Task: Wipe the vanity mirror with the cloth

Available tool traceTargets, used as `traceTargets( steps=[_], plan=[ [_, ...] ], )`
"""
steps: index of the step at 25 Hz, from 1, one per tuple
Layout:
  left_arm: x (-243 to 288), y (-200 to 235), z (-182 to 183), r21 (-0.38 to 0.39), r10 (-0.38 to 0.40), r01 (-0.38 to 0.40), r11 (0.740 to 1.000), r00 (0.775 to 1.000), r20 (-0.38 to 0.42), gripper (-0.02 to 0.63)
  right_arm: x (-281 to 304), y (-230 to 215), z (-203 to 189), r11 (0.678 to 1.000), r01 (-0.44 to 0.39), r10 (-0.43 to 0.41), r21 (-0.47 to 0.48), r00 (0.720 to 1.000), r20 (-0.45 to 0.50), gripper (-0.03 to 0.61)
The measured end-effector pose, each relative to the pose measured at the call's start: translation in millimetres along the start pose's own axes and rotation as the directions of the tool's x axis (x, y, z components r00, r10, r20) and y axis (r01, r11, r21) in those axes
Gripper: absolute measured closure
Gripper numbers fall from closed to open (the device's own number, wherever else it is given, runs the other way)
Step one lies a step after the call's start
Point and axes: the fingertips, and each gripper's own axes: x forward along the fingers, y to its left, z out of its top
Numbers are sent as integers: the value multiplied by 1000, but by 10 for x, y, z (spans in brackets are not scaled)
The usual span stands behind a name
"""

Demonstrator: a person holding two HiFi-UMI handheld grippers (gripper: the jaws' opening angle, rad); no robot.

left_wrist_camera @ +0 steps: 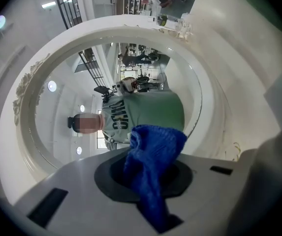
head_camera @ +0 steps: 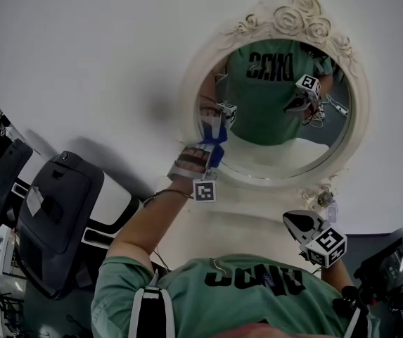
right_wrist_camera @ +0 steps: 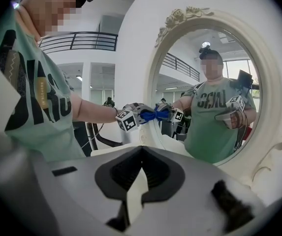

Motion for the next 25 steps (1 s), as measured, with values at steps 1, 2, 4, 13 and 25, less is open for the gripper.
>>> traceTargets(
  steps=[1, 2, 4, 13, 25],
  plan=[
    [-1, 11, -16, 9, 7, -7, 1000, 1000, -4, 555, -14, -14, -12, 1000, 5, -5, 3, 1000, -1, 568],
    [-1, 18, -24, 10, 8, -8, 1000, 1000, -6, 555, -33, -31, -29, 1000, 12, -12, 7, 1000, -3, 568],
    [2, -3, -4, -18, -8, 8, 1000, 1000, -1, 555, -74, -65, -74, 1000, 24, -24, 17, 1000, -7, 568],
    [66, -30, 828, -34, -19, 23, 999, 993, 119, 555, -246, -193, -284, 997, 59, -58, 52, 998, -11, 568],
    [136, 137, 3053, 22, 21, -33, 999, 907, 420, 555, -1215, -540, -910, 946, 265, -260, 185, 964, -55, 567]
  ],
)
